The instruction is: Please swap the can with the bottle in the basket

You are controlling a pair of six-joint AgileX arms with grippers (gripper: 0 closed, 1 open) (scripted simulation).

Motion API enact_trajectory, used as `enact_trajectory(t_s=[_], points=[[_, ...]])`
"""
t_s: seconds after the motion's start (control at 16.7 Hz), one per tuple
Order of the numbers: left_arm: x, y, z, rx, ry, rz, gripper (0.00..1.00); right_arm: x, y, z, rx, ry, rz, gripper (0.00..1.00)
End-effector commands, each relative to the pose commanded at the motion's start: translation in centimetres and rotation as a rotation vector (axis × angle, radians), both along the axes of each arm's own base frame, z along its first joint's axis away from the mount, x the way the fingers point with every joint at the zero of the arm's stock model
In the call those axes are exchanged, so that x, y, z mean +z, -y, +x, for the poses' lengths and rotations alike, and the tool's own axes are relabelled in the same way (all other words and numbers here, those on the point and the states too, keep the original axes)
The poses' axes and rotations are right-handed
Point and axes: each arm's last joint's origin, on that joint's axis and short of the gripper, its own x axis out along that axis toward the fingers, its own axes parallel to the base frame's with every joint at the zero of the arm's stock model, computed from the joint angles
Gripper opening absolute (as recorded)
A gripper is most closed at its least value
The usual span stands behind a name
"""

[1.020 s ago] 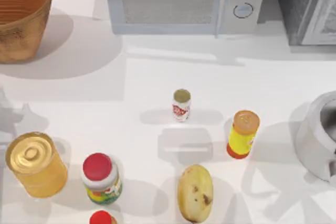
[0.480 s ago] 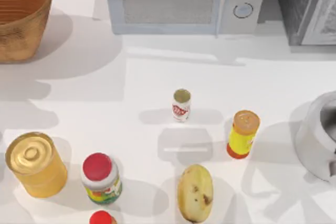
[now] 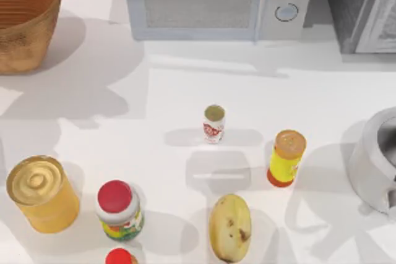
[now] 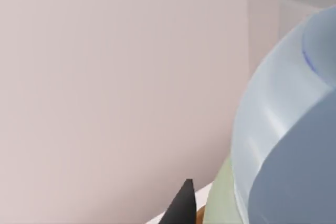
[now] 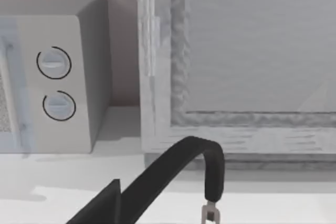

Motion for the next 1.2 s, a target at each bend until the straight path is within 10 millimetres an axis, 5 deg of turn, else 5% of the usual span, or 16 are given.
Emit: enact_trajectory(t_s=[0.42, 1.2], points=[[2.6, 2.9, 3.4, -0.205, -0.083, -0.11, 0.0, 0.0, 0.0, 0.0, 0.0, 0.0, 0.0, 1.0], [0.9, 4.4, 5.0, -0.207, -0.087, -0.11, 0.0, 0.0, 0.0, 0.0, 0.0, 0.0, 0.0, 1.0]])
